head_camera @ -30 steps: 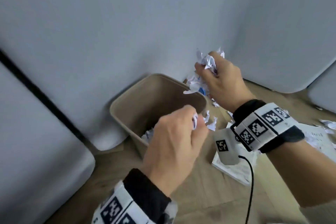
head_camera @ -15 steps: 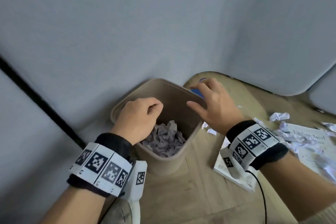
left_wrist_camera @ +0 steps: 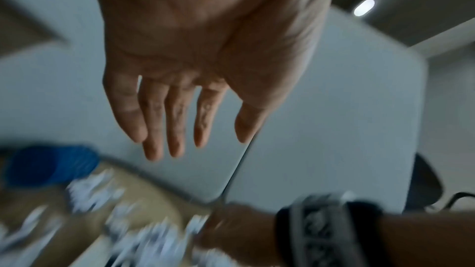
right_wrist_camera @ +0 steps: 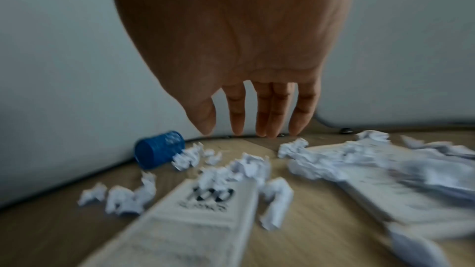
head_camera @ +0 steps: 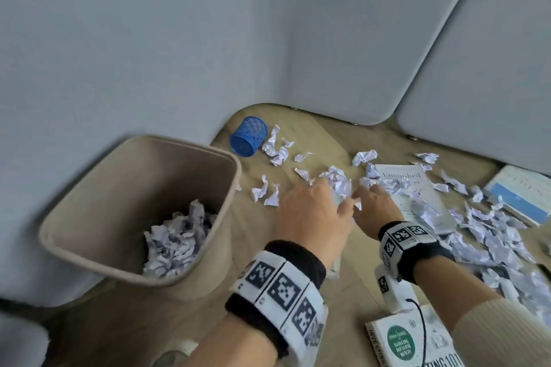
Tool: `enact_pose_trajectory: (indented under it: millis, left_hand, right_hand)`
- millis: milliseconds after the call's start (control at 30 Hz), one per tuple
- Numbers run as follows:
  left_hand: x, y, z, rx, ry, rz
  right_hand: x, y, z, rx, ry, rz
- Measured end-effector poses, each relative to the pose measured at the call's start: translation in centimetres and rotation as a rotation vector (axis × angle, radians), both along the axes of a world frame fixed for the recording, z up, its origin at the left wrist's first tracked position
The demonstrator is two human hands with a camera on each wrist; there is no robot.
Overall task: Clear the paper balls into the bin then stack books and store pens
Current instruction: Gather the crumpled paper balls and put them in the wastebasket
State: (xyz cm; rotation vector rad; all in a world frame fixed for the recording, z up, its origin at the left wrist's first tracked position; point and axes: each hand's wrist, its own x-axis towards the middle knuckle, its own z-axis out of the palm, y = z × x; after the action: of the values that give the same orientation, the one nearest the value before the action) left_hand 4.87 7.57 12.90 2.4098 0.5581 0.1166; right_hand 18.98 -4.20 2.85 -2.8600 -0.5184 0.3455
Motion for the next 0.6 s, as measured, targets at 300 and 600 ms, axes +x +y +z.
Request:
enact_pose_trajectory:
  millis: [300, 600]
  left_hand:
    - [9.5, 6.0, -16.7, 0.283, 0.443, 0.409]
    - [14.0, 10.1, -21.9, 0.192, 0.527, 0.465]
  right_hand:
    - [1.9, -4.6, -5.7, -0.200, 0.045, -0.015]
    - [4.1, -5.5, -10.7, -0.097, 0.137, -0.278]
